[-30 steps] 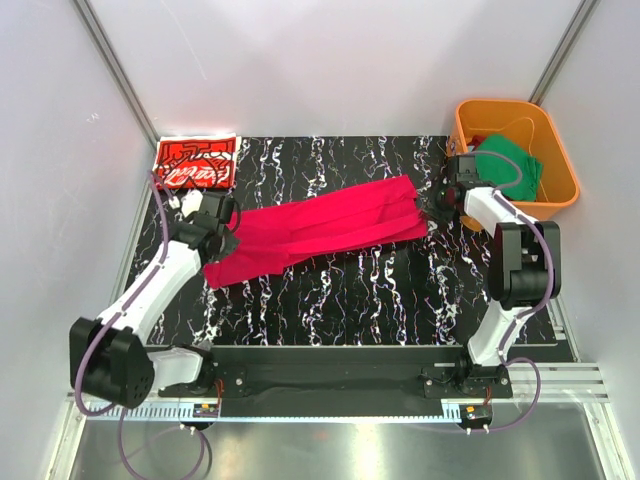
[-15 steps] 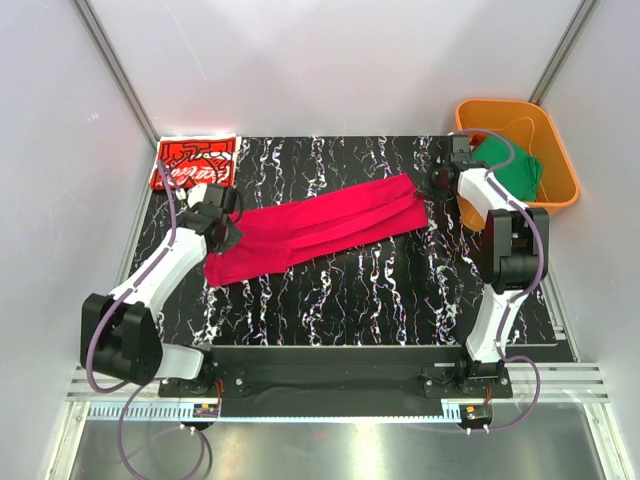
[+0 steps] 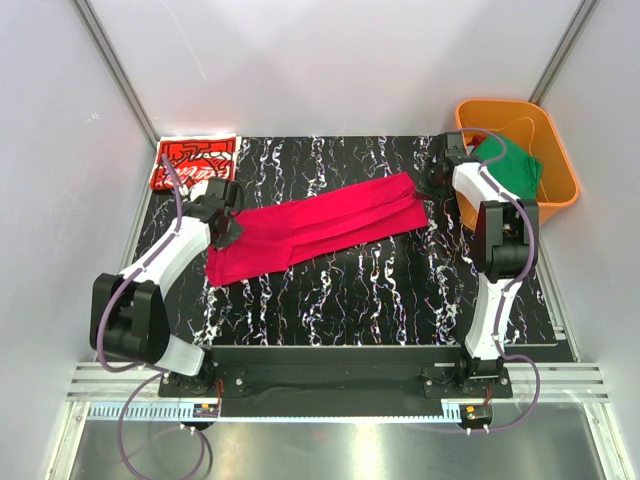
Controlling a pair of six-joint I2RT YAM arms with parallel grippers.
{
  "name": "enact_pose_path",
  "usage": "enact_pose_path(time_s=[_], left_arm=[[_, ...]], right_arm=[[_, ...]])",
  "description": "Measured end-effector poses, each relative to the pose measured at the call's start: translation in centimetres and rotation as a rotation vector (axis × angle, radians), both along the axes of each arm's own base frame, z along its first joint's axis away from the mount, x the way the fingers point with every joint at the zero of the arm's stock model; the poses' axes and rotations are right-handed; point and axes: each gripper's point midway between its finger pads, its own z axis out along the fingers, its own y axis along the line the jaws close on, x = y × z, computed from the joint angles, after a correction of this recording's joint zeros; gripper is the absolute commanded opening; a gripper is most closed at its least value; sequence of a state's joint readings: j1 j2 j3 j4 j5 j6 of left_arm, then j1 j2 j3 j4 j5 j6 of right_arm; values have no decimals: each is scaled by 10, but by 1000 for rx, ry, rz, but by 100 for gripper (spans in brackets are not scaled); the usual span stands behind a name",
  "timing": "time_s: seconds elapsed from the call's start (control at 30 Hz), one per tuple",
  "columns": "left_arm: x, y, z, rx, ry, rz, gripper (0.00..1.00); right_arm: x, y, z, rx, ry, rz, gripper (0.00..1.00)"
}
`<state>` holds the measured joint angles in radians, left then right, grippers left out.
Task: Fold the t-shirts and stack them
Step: Fold the tshirt
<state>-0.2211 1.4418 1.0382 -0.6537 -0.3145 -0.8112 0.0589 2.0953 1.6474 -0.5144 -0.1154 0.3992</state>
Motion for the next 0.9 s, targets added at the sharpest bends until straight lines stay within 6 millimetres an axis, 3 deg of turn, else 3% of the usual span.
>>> enact_pose_path(time_s=[0.3,0.57,0.9], left_arm=[[16,0,-7,4,26,-10,0],[32,3,-11,-3,38,-8,0],[34,15,-21,-11,65,20,0]], right_arm=[[1,0,-8,-5,17,2,2],[8,0,-2,-4,0,2,2],[20,1,-11,-6,14,5,5]])
